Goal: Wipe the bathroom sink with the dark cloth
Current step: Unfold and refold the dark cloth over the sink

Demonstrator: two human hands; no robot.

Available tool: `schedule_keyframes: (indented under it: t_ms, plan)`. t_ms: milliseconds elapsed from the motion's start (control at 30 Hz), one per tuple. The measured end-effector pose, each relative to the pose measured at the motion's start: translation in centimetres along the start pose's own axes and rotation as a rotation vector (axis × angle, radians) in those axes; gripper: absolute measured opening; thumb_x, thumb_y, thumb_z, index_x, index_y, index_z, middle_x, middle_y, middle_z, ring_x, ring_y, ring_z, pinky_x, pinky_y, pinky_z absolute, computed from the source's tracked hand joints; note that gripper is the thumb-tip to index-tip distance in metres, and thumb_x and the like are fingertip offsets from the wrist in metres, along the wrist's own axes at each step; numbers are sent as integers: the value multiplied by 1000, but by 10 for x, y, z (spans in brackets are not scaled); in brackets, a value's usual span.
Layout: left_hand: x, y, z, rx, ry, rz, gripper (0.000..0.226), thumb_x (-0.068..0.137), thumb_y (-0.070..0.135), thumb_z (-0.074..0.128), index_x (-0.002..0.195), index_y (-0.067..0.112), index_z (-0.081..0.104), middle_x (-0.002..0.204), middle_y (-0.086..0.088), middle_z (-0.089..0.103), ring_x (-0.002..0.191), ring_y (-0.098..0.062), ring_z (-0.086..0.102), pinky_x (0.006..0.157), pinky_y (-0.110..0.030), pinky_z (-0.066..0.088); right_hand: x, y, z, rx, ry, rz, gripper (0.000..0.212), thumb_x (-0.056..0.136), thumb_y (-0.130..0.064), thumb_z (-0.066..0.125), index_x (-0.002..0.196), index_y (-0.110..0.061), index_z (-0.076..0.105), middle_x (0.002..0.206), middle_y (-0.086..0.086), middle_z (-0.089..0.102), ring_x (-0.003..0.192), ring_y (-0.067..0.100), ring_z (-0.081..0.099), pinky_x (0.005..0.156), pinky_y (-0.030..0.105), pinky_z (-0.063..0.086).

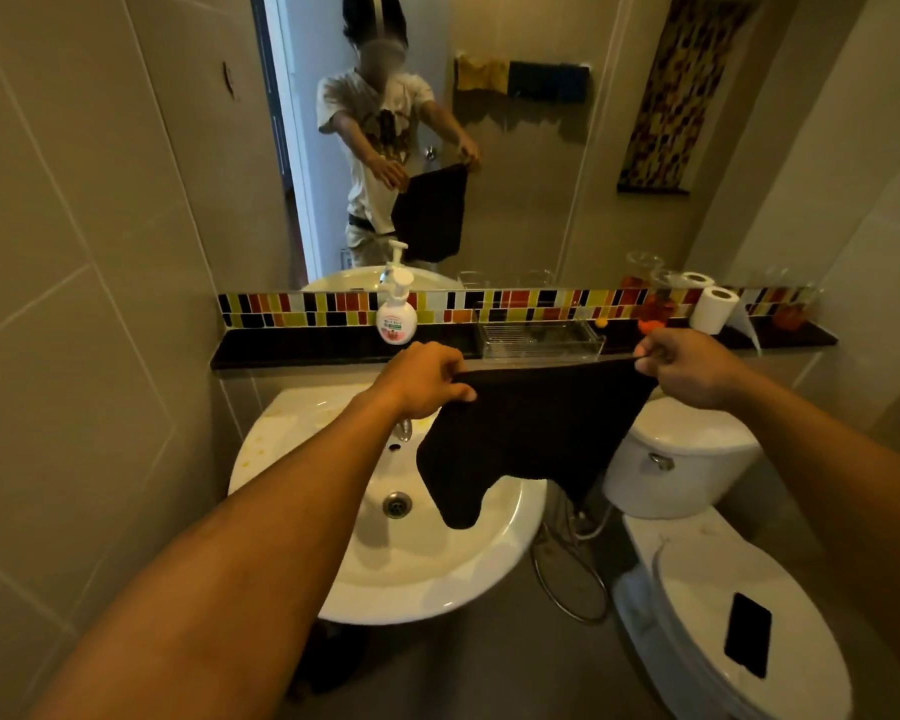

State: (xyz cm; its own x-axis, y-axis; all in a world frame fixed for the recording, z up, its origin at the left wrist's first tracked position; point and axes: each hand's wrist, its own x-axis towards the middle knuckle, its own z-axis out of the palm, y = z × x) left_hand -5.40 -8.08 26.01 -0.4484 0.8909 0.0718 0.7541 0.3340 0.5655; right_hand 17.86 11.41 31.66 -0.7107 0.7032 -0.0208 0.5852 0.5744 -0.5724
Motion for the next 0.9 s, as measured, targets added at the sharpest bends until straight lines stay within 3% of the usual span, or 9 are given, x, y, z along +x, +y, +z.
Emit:
schedule_keyframes:
  t_ms: [167,300,400,600,700,833,900]
  plan:
    - [-13,-13,15,27,-188,-30,25,82,25,72,104,16,68,94,0,61,94,-19,59,80,-32,49,-20,34,26,-37,-170,112,11,92,-12,55,88,-22,58,96,12,62,92,28,59,85,46,51]
    - [-21,-26,29,7,-310,-67,23,82,20,71,105,15,70,100,0,63,98,-19,57,85,-33,45,-37,55,46,8,-414,270,10,93,-9,53,92,-18,59,95,9,63,87,21,63,72,33,53]
    - [-20,-32,39,44,-341,-71,23,83,17,70,106,15,70,107,-4,66,101,-20,58,85,-31,44,-42,69,61,49,-483,334,10,93,-8,54,89,-16,58,90,8,62,84,21,63,68,30,51]
    - [-12,-44,73,160,-337,-69,24,86,19,67,109,16,69,111,-7,66,102,-23,59,91,-36,48,-40,101,93,55,-486,349,10,92,-11,57,85,-17,60,85,6,61,79,18,59,66,28,49]
    - [-2,-55,93,175,-309,-74,21,86,21,67,106,17,70,110,-6,68,100,-23,61,90,-39,50,-30,115,108,13,-424,299,15,89,-10,60,78,-19,60,74,1,58,71,13,53,64,24,42]
    - [19,-66,119,227,-282,-45,19,88,23,64,105,18,69,109,-6,67,99,-24,61,88,-38,50,-11,134,129,-21,-314,277,25,86,-8,63,66,-23,56,73,0,59,76,16,55,72,29,40]
    - [30,-70,131,248,-271,-42,19,88,25,63,105,18,69,108,-6,68,97,-24,61,84,-36,49,-1,143,139,-29,-270,282,28,86,-8,63,64,-23,54,71,-1,59,74,15,55,66,27,40]
